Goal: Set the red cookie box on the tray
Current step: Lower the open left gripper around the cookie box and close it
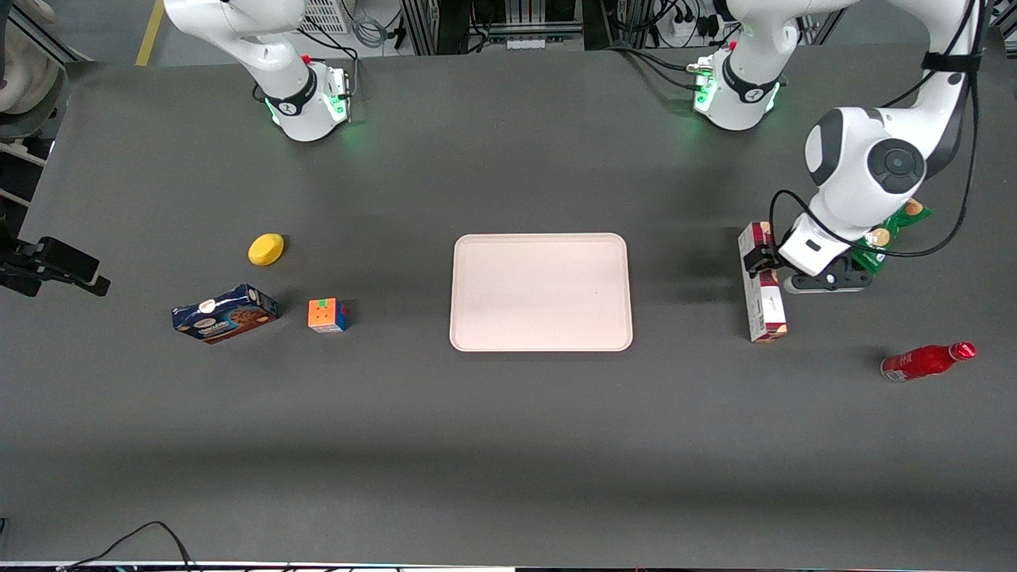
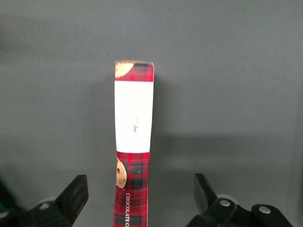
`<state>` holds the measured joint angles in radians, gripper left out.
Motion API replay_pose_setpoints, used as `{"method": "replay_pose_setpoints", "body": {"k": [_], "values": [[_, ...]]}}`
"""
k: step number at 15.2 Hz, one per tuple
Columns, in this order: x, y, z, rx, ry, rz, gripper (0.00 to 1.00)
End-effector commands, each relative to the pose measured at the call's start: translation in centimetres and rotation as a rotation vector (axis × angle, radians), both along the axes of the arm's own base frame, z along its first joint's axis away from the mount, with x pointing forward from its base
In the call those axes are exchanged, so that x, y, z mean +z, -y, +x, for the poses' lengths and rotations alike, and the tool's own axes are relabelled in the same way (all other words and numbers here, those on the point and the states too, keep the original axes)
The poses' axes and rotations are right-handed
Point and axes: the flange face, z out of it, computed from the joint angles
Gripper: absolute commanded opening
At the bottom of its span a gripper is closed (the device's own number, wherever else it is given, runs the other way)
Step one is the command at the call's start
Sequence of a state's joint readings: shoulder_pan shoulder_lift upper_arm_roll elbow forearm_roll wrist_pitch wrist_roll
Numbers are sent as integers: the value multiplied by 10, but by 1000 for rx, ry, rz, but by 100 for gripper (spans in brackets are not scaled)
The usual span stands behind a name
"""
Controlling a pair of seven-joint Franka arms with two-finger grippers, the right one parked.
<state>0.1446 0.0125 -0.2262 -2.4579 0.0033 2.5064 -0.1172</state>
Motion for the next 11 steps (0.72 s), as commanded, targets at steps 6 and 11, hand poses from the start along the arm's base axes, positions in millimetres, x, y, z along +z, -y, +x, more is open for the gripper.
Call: {"method": "replay_pose_setpoints", "body": {"k": [6,11], "values": [[-50,3,-12,-7,41,-21,100],[-73,0,-22,-8,54,-29,100]]}}
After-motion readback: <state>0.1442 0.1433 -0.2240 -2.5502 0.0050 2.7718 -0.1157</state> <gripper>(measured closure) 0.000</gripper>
